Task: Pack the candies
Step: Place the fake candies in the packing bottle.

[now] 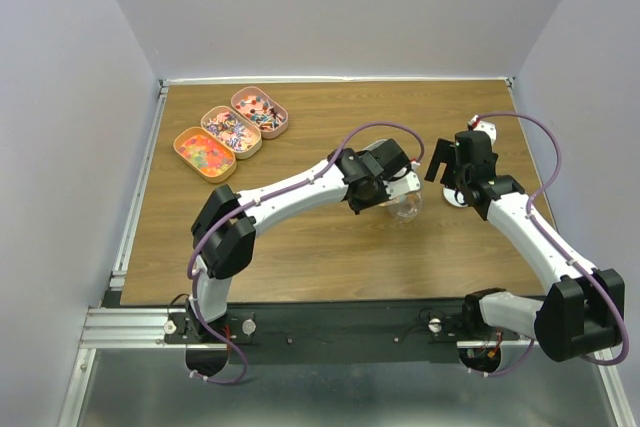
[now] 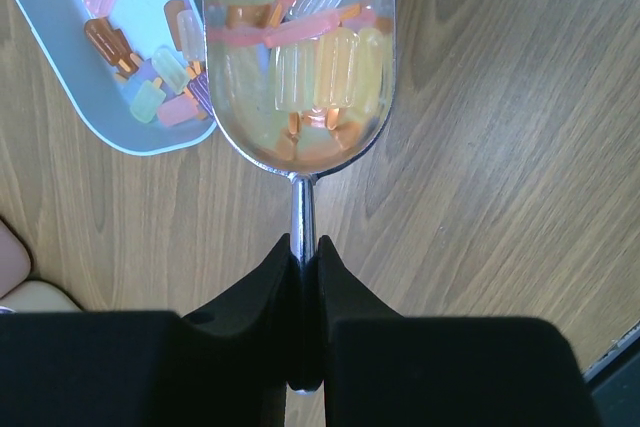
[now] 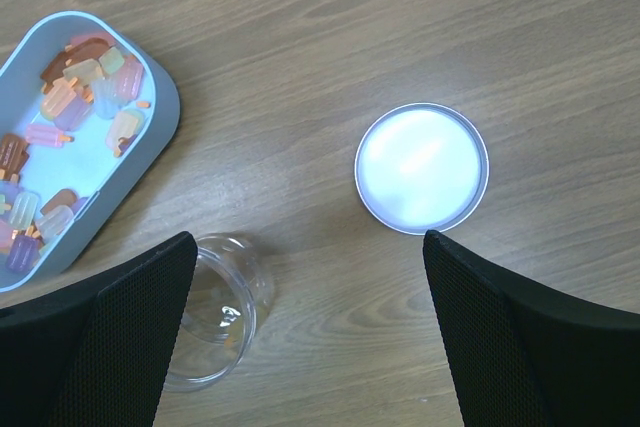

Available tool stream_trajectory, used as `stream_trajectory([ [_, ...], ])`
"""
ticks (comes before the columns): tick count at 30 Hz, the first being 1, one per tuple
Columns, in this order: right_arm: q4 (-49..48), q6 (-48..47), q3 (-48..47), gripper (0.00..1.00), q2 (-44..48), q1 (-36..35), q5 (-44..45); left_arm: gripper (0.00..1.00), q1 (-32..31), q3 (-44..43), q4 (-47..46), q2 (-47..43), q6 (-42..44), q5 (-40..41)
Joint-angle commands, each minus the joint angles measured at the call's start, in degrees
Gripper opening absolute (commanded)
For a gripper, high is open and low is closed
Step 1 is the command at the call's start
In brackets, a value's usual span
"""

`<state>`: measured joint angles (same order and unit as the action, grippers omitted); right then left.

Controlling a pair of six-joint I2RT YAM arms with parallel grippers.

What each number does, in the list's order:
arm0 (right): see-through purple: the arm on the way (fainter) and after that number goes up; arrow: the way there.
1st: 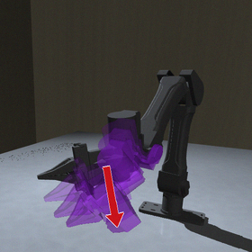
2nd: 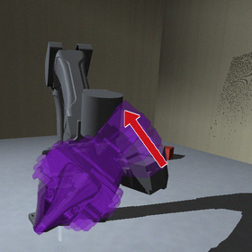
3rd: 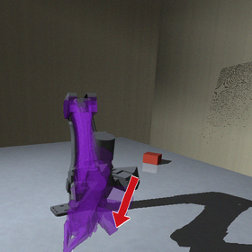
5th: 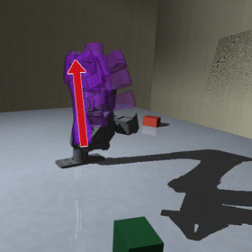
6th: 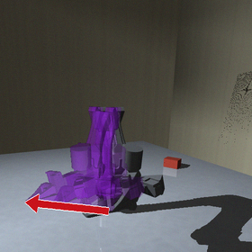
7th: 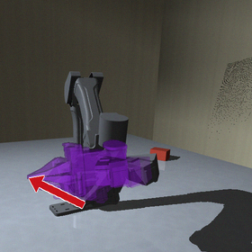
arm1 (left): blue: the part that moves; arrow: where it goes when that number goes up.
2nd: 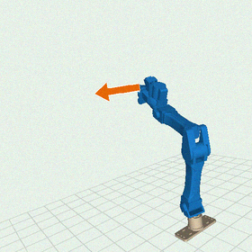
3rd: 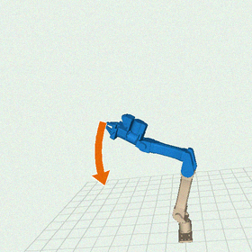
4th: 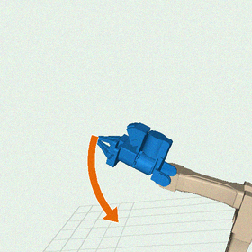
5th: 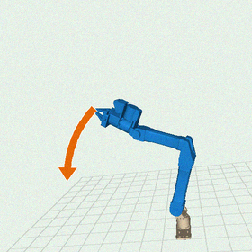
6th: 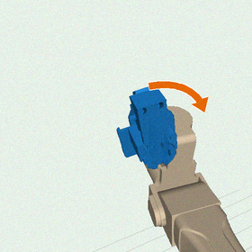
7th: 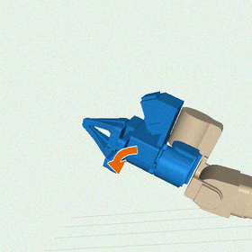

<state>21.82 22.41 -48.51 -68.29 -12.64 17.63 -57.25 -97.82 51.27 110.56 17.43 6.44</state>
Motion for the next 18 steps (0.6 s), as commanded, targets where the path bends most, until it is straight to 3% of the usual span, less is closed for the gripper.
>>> stream_trajectory([
  [1,-1.7,-0.18,1.23,1.0,1.32,-0.01,-0.49,0.0,-0.84,-0.62,2.43,-0.7,1.11,2.44],
  [18,-2.14,-0.18,1.49,1.0,0.97,-0.01,-0.67,0.0,-4.62,0.09,4.02,-1.32,1.73,10.08],
])
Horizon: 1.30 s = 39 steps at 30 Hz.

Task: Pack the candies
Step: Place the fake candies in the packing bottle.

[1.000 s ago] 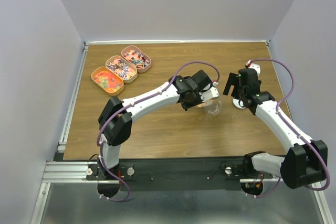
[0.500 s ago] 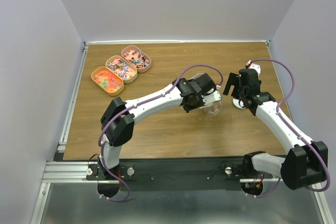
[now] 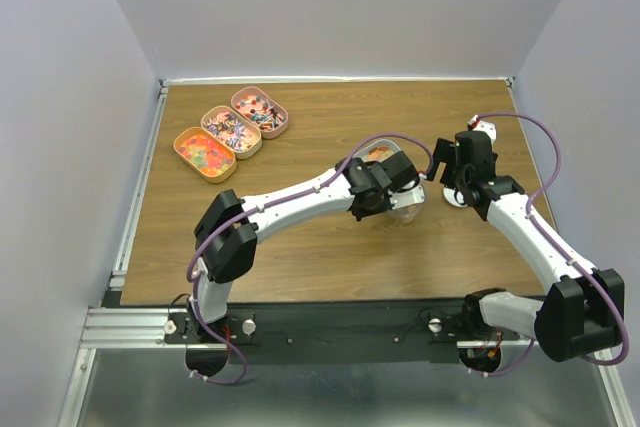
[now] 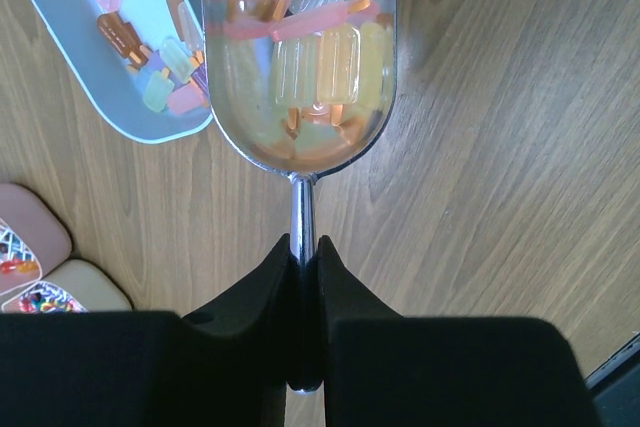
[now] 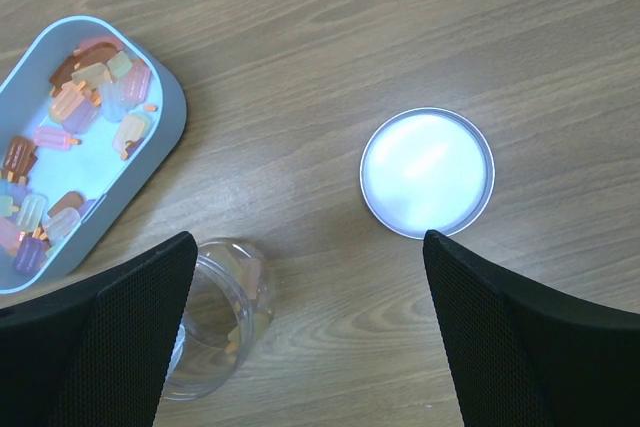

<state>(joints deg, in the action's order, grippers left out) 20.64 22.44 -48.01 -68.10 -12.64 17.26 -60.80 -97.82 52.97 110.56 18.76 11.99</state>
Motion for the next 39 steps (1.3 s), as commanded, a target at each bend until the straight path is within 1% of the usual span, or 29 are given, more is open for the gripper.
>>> stream_trajectory([
  [1,-0.96,-0.2,0.9,1.0,0.68,-0.01,-0.38,0.0,-1.25,0.09,2.49,-1.14,0.4,5.06],
  [10,-0.96,-0.29,0.9,1.0,0.51,0.08,-0.29,0.0,-2.75,-1.41,3.37,0.18,0.22,8.58],
  [20,-1.13,-0.29,0.81,1.0,0.16,-0.01,-0.29,0.0,-4.86,-1.14,2.75,-0.7,1.45,12.0],
  [27,-1.22,-0.29,0.9,1.0,0.15,-0.01,-0.56,0.0,-6.0,-2.02,2.84,-0.7,2.42,13.67],
  [39,-1.31,-0.38,0.99,1.0,0.16,0.08,-0.56,0.0,-7.23,-0.97,3.1,-0.79,2.59,15.69],
])
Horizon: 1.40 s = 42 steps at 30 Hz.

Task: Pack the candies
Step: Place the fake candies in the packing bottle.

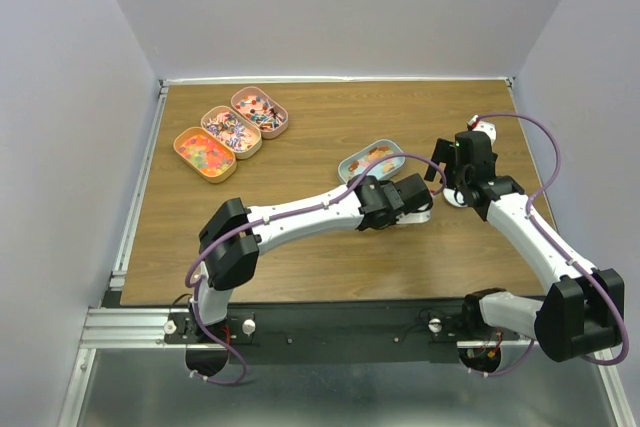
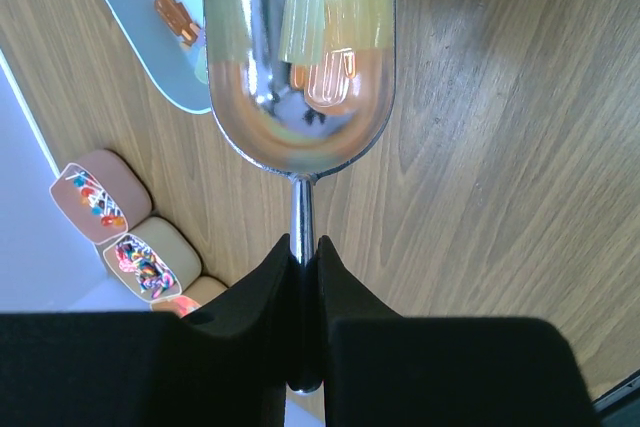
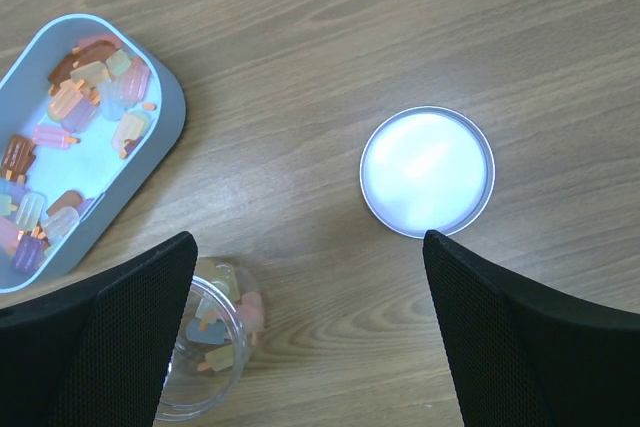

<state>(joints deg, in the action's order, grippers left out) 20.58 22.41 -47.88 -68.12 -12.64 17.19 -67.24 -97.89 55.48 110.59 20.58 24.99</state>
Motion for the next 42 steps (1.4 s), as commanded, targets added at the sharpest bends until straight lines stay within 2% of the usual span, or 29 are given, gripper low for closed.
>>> stream_trajectory([
  [1,-1.24,-0.35,0.94,1.0,0.18,0.08,-0.49,0.0,-0.78,-0.82,0.68,-0.81,0.78,3.04],
  [42,-1.51,-0.35,1.03,1.0,0.26,-0.01,-0.75,0.0,-4.56,2.96,0.85,0.33,2.19,13.41],
])
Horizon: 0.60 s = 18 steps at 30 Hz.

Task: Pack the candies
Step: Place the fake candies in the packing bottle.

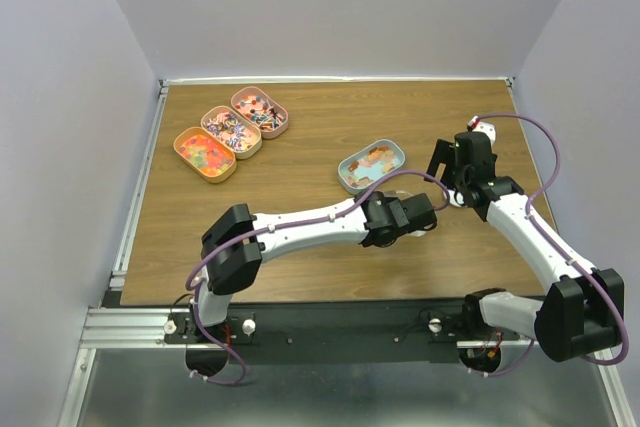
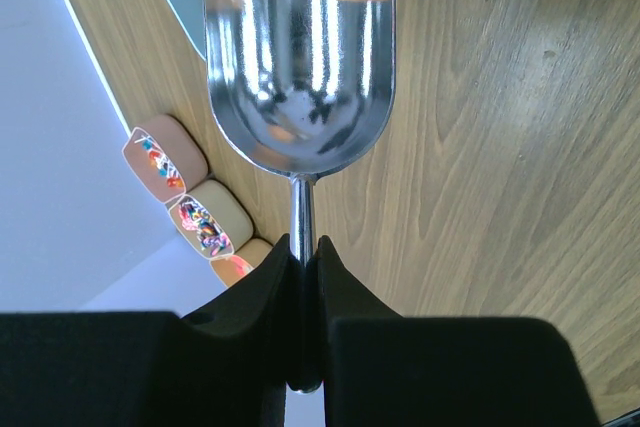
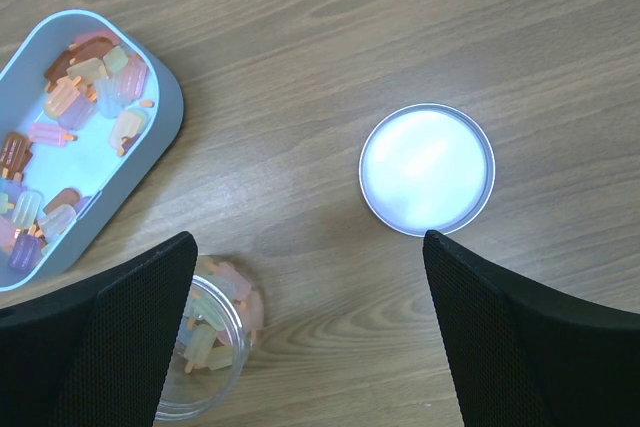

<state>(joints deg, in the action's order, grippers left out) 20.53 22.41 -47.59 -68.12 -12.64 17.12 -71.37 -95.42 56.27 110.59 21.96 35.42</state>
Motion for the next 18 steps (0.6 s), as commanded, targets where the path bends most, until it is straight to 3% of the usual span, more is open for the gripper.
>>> stream_trajectory([
  [1,-1.46,-0.44,0.75,1.0,0.27,0.08,-0.69,0.0,-0.61,0.32,0.07,0.33,0.81,3.16],
  [18,-1.55,-0.44,1.01,1.0,0.53,0.08,-0.78,0.0,-0.96,-0.21,-0.37,0.86,0.37,4.66],
])
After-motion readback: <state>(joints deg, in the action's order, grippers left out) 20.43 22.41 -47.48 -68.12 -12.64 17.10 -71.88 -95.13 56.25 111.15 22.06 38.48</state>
